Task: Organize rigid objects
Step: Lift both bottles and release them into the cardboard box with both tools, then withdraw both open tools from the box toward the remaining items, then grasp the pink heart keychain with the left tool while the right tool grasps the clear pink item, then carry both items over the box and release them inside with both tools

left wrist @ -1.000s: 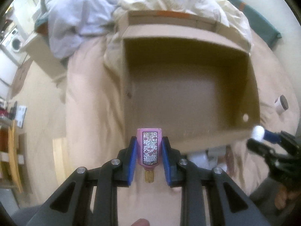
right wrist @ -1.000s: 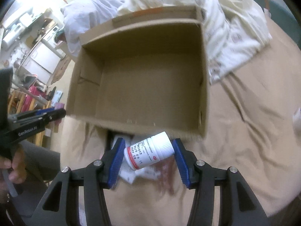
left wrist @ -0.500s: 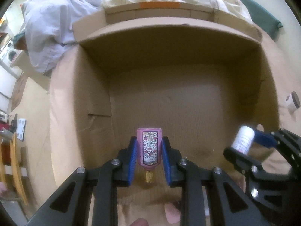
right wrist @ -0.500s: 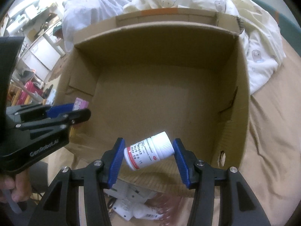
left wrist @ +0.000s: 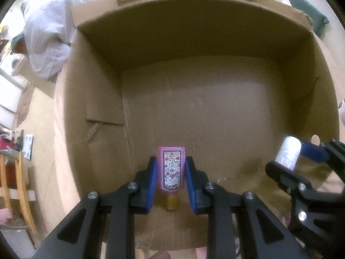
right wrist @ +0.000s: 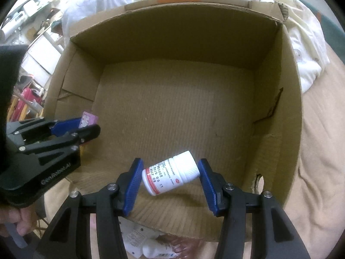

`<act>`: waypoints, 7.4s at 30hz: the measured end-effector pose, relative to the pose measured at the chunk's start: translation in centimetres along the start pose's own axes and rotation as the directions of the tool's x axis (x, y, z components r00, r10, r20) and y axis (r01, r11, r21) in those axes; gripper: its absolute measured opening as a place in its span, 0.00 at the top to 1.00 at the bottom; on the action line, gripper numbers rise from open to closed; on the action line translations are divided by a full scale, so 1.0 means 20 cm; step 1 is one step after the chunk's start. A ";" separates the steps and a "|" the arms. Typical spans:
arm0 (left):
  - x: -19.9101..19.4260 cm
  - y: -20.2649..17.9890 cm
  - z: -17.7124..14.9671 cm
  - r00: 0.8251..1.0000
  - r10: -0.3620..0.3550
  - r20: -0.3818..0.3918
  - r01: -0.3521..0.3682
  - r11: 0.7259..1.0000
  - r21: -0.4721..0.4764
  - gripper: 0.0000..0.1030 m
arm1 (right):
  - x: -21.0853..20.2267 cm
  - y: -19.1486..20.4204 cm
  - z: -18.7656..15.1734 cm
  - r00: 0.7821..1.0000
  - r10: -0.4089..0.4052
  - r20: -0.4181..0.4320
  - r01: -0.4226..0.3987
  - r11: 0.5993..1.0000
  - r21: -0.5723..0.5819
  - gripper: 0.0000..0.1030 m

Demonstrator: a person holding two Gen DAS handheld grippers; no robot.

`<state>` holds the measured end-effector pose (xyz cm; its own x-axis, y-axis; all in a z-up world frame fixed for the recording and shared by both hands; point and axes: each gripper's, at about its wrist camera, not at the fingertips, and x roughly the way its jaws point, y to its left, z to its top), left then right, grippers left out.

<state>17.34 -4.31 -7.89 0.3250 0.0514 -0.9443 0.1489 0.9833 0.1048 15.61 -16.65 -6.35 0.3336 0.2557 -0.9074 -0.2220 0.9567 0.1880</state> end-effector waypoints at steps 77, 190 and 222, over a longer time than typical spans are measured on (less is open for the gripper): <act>-0.50 0.23 -0.29 0.993 -0.069 0.100 0.082 0.987 -0.137 0.13 | -0.59 -0.06 -0.11 0.964 -0.009 0.265 -0.008 0.998 0.063 0.00; -0.73 0.16 -0.28 0.969 -0.015 0.246 0.031 0.998 -0.063 0.68 | -0.60 -0.09 -0.21 0.994 0.083 0.074 -0.089 0.992 0.090 0.81; -0.24 -0.03 0.07 0.987 -0.017 0.161 0.013 0.999 0.029 0.68 | -0.19 -0.14 0.12 0.994 0.102 0.033 -0.104 0.991 0.086 0.81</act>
<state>16.91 -5.37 -3.04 0.4683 0.0055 -0.8835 0.1803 0.9783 0.1017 17.11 -19.93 -2.57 0.3389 0.3562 -0.8708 -0.1756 0.9332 0.3134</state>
